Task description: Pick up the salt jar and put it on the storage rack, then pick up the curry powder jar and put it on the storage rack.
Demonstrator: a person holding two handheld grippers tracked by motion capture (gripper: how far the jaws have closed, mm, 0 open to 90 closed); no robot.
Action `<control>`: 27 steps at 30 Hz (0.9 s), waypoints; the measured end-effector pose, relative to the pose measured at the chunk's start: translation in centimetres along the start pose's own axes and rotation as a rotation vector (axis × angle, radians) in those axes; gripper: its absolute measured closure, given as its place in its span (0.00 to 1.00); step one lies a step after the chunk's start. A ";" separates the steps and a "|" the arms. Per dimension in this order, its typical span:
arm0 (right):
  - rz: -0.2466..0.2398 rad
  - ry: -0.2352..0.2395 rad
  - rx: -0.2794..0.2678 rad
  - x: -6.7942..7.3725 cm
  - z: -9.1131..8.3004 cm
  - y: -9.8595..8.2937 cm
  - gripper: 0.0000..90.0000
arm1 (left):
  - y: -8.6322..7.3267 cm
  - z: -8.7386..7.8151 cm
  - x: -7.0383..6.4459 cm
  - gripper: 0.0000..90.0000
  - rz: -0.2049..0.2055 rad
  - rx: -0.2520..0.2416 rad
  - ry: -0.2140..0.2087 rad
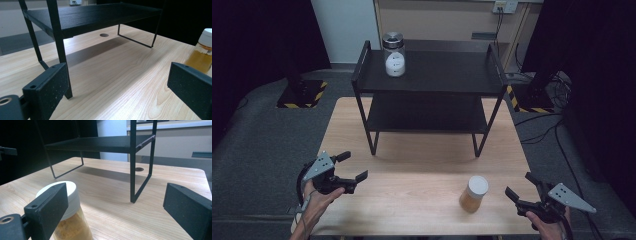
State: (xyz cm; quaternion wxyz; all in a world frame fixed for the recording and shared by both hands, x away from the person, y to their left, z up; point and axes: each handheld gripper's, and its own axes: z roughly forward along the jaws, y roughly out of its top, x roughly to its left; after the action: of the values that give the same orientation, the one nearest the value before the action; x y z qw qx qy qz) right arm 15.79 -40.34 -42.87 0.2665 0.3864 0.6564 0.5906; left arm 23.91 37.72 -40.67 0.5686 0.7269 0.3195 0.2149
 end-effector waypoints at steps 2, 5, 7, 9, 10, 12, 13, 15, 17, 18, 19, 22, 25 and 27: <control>-0.001 0.002 -0.002 0.1 0.0 0.0 0.07 | 0.0 0.0 0.0 0.02 0.001 0.001 0.001; -0.006 0.004 -0.002 0.1 0.0 0.1 0.07 | 0.0 -0.1 0.0 0.02 0.009 0.009 0.001; -0.011 0.009 -0.003 0.1 0.1 0.1 0.07 | -0.1 -0.3 0.0 0.02 0.013 0.009 0.000; -0.018 0.012 -0.001 0.2 0.2 0.2 0.07 | -0.1 -0.5 0.0 0.02 0.009 0.005 0.002; -0.021 0.013 0.001 0.3 0.2 0.2 0.07 | -0.2 -0.5 0.0 0.02 0.004 -0.001 0.001; -0.023 0.015 0.000 0.3 0.1 0.2 0.07 | -0.3 -0.5 0.1 0.02 -0.007 -0.008 0.003; -0.020 0.013 -0.003 0.3 0.1 0.2 0.07 | -0.3 -0.4 0.2 0.02 -0.012 -0.011 0.002; -0.013 0.005 -0.009 0.3 0.0 0.1 0.07 | -0.3 -0.3 0.3 0.02 -0.017 -0.004 0.003; -0.010 0.003 -0.009 0.2 0.0 0.1 0.07 | -0.3 -0.2 0.2 0.02 -0.016 -0.003 0.000; -0.011 0.002 -0.004 0.1 0.0 0.1 0.07 | -0.3 -0.2 0.2 0.02 -0.016 -0.005 0.001; -0.009 0.001 -0.004 0.1 0.0 0.0 0.07 | -0.2 -0.1 0.2 0.02 -0.015 -0.003 0.002; -0.009 0.000 -0.011 0.2 -0.1 0.0 0.07 | -0.2 -0.1 0.2 0.02 -0.013 0.000 -0.002; -0.011 0.000 -0.011 0.1 -0.1 0.0 0.07 | -0.1 0.0 0.1 0.02 -0.007 0.006 -0.003; -0.009 0.001 -0.009 0.1 -0.1 0.0 0.07 | -0.1 -0.1 0.1 0.02 -0.008 0.003 -0.001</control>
State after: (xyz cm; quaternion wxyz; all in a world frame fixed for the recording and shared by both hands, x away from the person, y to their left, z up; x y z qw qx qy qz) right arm 15.67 -40.29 -42.81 0.2706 0.3822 0.6555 0.5925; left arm 23.88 37.84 -40.79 0.5684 0.7266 0.3227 0.2117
